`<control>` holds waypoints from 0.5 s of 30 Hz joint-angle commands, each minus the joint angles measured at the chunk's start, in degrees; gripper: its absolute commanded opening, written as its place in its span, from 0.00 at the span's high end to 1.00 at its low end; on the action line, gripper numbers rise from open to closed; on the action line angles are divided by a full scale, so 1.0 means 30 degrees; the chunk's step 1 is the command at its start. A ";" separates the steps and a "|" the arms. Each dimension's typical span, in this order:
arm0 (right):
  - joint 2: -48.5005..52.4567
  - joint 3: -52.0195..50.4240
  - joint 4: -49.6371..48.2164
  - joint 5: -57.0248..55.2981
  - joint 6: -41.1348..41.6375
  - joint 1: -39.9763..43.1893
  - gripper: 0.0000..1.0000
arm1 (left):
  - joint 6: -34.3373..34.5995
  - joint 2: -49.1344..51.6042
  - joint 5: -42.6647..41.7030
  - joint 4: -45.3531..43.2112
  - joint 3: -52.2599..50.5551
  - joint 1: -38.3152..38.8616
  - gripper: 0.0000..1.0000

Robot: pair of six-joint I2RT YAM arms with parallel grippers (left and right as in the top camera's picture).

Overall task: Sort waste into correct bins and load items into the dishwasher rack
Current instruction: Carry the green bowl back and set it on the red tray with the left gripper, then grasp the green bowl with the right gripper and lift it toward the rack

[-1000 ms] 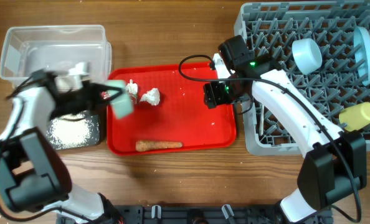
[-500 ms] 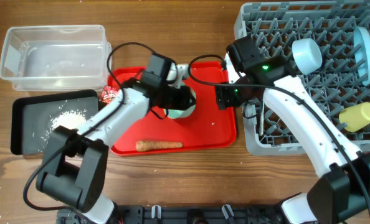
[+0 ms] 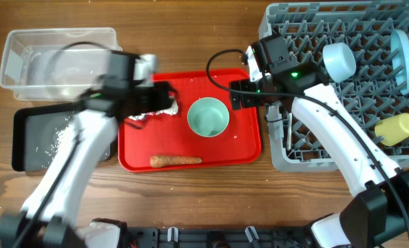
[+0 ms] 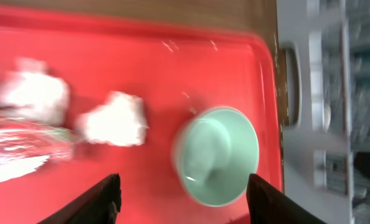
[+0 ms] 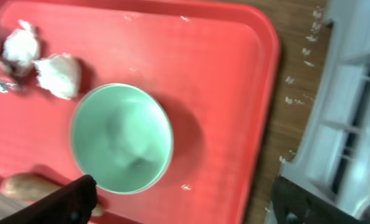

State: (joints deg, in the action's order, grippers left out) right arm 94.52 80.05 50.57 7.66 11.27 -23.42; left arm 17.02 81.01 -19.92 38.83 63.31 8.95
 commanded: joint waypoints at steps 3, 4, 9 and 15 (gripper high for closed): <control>0.1457 0.0328 -0.0321 0.1785 0.0452 -0.0146 0.19 | -0.0073 -0.2397 0.0087 0.3854 0.0153 -0.5064 0.20; 0.1945 0.0328 -0.0255 0.1792 0.0459 -0.0182 0.22 | -0.0080 -0.2353 0.0087 0.4444 0.0153 -0.5763 0.20; 0.4575 0.0328 -0.0284 0.2579 0.0947 -0.0532 0.26 | -0.0080 -0.2302 0.0095 0.4940 0.0153 -0.6907 0.18; 0.7366 0.0328 -0.0641 0.2477 0.0947 -0.1195 0.43 | -0.0080 -0.2288 0.0095 0.4954 0.0153 -0.6900 0.17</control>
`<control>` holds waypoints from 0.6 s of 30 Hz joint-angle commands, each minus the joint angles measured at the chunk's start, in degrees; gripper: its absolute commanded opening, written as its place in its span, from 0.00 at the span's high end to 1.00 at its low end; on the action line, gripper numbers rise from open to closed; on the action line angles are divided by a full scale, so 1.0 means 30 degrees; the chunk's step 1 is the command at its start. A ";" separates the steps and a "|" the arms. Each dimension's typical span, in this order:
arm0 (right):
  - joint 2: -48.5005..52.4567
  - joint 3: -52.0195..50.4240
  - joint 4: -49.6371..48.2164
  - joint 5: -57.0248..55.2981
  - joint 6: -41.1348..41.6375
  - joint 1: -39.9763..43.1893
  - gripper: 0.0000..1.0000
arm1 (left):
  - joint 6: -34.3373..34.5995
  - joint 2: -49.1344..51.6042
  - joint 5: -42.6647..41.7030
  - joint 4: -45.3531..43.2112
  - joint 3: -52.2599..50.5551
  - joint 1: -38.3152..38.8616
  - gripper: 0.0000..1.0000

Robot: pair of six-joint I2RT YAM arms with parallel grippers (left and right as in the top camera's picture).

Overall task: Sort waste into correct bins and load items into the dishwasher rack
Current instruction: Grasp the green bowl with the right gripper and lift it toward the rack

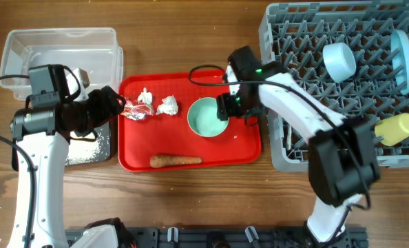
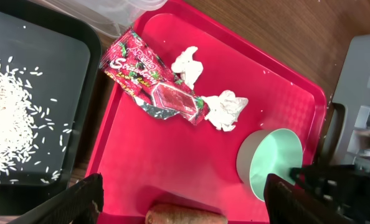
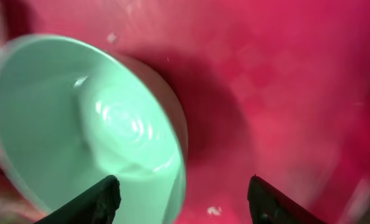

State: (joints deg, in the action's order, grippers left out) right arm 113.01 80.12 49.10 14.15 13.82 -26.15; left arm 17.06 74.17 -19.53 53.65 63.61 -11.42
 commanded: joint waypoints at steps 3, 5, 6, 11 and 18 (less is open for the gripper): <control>0.1501 0.0313 -0.0430 -0.0372 0.0670 -0.0219 0.75 | -0.0095 -0.0007 -0.0036 0.0073 0.0051 -0.0109 0.16; 0.1188 0.0597 -0.0510 -0.1341 0.0954 -0.0066 0.95 | -0.0095 -0.0007 -0.0036 0.0102 0.0051 -0.0109 0.16; 0.0903 0.0889 -0.0372 -0.1756 0.0969 0.0036 0.96 | -0.0095 -0.0007 -0.0036 0.0146 0.0051 -0.0109 0.17; -0.2790 0.2958 0.1122 -0.7176 0.0867 0.1166 0.96 | -0.0095 -0.0007 -0.0036 0.0226 0.0051 -0.0109 0.16; -0.6069 0.2973 -0.2448 -1.9001 -0.3592 0.2900 0.96 | -0.0095 -0.0007 -0.0036 0.0240 0.0051 -0.0109 0.16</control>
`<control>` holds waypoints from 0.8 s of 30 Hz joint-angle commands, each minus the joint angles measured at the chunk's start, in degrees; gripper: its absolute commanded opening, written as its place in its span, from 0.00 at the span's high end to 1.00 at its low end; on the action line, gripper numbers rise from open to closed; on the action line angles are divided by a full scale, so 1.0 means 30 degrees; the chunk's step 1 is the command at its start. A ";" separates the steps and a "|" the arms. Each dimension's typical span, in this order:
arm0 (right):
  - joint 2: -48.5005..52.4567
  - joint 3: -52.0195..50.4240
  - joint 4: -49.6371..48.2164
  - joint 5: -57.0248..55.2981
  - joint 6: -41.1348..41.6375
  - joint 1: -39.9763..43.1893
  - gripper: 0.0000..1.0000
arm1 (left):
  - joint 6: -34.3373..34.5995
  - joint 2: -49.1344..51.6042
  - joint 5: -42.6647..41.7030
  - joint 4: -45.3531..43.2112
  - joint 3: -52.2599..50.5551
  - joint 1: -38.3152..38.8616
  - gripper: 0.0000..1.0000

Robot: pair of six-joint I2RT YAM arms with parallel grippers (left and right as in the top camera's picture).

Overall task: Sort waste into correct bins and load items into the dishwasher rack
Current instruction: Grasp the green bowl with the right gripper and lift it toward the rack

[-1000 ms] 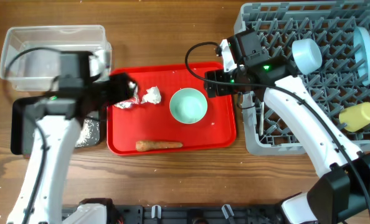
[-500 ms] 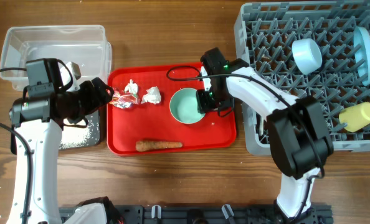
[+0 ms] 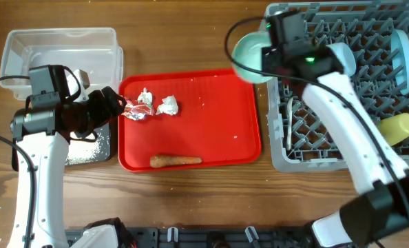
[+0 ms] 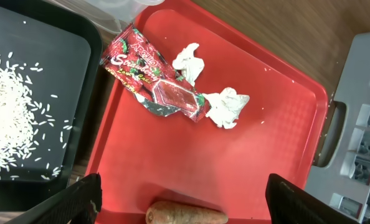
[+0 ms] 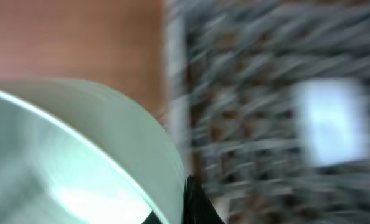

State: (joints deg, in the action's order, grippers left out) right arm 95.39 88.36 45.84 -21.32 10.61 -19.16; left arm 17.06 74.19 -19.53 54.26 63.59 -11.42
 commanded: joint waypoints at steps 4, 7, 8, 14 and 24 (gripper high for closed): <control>0.1064 0.0189 -0.7905 -1.7092 -0.6200 0.1792 0.96 | -0.0095 -0.0015 -0.0036 0.0036 0.0058 -0.0109 0.16; 0.2703 0.0189 -1.3172 -1.9212 -1.0229 0.2732 0.96 | -0.0087 -0.0015 -0.0036 0.0036 0.0058 -0.0109 0.16; 0.3665 0.0189 -1.5533 -1.9730 -1.2429 0.3133 0.96 | -0.0087 -0.0015 -0.0044 0.0080 0.0058 -0.0109 0.16; 0.7526 0.0189 -1.8892 -1.9569 -1.4775 0.3592 0.96 | -0.0087 -0.0015 -0.0044 0.0095 0.0058 -0.0109 0.16; 1.0783 0.0109 -1.8884 -1.9132 -1.4477 0.2878 0.96 | -0.0087 -0.0015 -0.0044 0.0087 0.0058 -0.0109 0.17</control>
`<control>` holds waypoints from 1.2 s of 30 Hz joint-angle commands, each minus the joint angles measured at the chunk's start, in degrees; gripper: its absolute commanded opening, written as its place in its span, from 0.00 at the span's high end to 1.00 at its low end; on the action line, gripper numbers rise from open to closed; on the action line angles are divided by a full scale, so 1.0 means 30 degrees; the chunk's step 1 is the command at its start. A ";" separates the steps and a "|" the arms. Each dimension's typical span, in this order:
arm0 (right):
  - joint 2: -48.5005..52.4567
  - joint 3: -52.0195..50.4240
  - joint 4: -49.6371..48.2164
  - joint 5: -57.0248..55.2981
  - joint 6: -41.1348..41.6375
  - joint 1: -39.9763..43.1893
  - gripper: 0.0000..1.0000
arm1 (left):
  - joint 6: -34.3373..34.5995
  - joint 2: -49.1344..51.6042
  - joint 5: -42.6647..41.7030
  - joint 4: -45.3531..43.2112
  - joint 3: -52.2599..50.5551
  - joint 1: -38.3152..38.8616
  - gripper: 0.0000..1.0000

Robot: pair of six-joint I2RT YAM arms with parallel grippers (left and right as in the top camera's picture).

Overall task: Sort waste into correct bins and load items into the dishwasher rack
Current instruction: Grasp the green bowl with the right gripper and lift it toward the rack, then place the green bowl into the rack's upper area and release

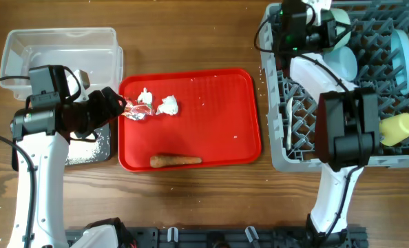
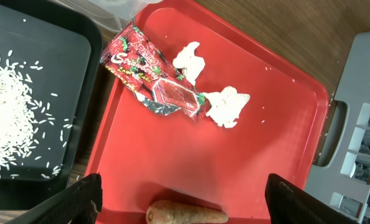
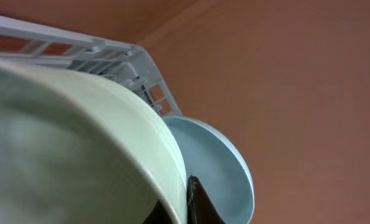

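My right gripper (image 1: 323,21) is shut on the rim of the pale green bowl (image 1: 339,15), holding it on edge over the far side of the grey dishwasher rack (image 1: 297,155). In the right wrist view the bowl (image 3: 79,137) fills the left, with one dark finger (image 3: 196,205) against its rim. My left gripper (image 1: 113,103) hangs open over the left edge of the red tray (image 1: 225,131). On the tray lie a red wrapper (image 2: 154,84), two tissue wads (image 2: 225,107) and a carrot (image 2: 186,215).
The rack holds a light blue cup (image 1: 342,62), a blue plate (image 1: 403,52) and a yellow cup (image 1: 396,129). A clear bin (image 1: 60,52) stands at the back left, a black tray with rice (image 2: 23,106) in front of it.
The right gripper, still shut on the green bowl, has gone from the rack's near-left corner to its far side, and the bowl now stands on edge. The left arm has not moved.
At first both arms were over the tray, with the bowl standing on it. Then the left arm was back at the tray's left edge and the right gripper was at the bowl's rim. Then the bowl was off the tray by the rack's corner, now over the rack.
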State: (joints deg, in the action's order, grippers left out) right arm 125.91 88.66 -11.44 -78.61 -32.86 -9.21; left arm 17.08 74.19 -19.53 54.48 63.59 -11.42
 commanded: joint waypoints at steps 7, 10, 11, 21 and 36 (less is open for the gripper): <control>0.0612 -0.0015 0.0262 0.0364 0.0007 -0.1719 0.29 | -0.0095 -0.0015 -0.0036 0.0015 0.0058 -0.0109 0.17; 0.0605 -0.0015 0.0262 0.0357 0.0022 -0.2178 0.18 | -0.0102 -0.0015 -0.0036 0.0015 0.0058 -0.0109 0.16; 0.0605 -0.0015 0.0262 0.0364 0.0029 -0.2433 0.15 | -0.0102 -0.0015 -0.0036 0.0015 0.0058 -0.0109 0.16; 0.0459 -0.0015 0.3840 0.2448 0.3432 -0.4124 0.11 | -0.0102 -0.0015 -0.0036 0.0022 0.0058 -0.0109 0.16; -0.8364 -0.0007 1.6480 2.6862 0.9340 -0.4379 0.07 | -0.0102 -0.0015 -0.0022 0.0160 0.0058 -0.0109 0.13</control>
State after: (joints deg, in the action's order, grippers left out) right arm 106.24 88.60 35.40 -29.85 -7.40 -22.24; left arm 17.08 74.19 -19.51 54.85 63.59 -11.44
